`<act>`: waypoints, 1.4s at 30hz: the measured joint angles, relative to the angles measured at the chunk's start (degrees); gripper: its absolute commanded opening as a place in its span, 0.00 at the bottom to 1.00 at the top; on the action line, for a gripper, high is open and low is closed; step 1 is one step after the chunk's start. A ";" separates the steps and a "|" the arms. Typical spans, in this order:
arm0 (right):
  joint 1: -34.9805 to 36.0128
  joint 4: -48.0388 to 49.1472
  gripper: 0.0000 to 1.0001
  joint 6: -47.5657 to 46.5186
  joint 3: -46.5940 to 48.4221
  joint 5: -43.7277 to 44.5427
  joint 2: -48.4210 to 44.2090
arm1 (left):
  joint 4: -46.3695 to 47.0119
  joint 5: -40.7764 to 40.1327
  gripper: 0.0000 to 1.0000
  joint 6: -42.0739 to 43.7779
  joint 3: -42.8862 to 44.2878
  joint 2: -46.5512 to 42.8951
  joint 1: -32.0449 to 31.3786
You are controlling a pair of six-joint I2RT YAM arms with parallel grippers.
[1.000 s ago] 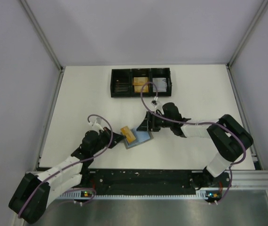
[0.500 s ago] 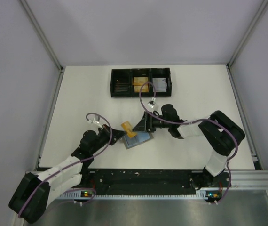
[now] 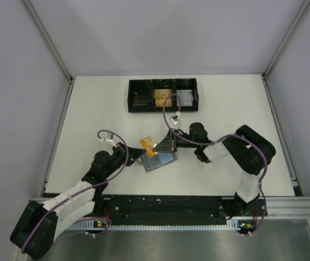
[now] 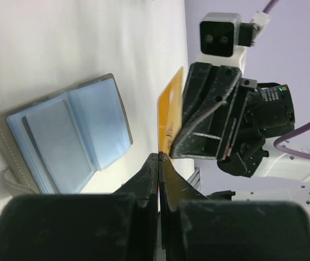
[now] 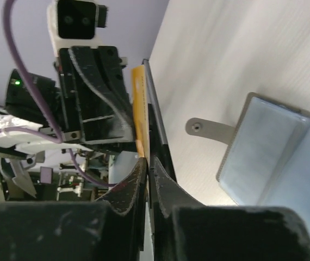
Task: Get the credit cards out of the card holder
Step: Place the credit card in the storage box.
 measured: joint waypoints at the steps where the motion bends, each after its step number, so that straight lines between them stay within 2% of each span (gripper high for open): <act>1: 0.00 0.85 0.00 0.31 -0.11 -0.26 0.00 | -0.26 -0.11 0.05 0.04 -0.13 -0.07 0.15; 3: -0.02 2.80 0.00 1.22 -0.33 -0.98 0.00 | -0.90 -0.24 0.22 0.37 -0.35 -0.59 0.15; 6: -0.61 3.89 0.00 1.49 -1.07 -1.49 -0.24 | -2.14 -0.31 0.59 2.29 -0.37 -2.95 0.15; 7: -0.87 3.80 0.00 1.44 -1.49 -1.66 -0.50 | -2.99 -0.55 0.67 3.34 -0.37 -4.42 0.15; 10: -2.36 2.97 0.00 1.01 -2.93 -2.49 -1.77 | -8.96 -1.33 0.85 8.31 0.66 -9.55 0.28; 12: -3.10 1.88 0.00 0.13 -3.56 -3.04 -3.26 | -14.25 -1.73 0.89 12.07 2.91 -11.45 0.42; 19: -3.52 -7.78 0.00 -7.80 -4.00 -5.27 -12.46 | -28.15 2.12 0.91 27.93 16.35 -9.25 1.73; 27: -3.50 -30.62 0.00 -23.76 -2.45 -6.34 -25.38 | -35.80 14.93 0.88 40.57 27.43 -0.42 2.32; 34: -3.50 -39.67 0.00 -30.40 -1.55 -9.07 -31.36 | -33.88 30.42 0.82 43.45 29.20 5.64 2.38; 42: -3.50 -43.91 0.00 -32.48 -1.29 -11.61 -34.27 | -30.82 38.53 0.74 43.34 29.29 7.78 2.05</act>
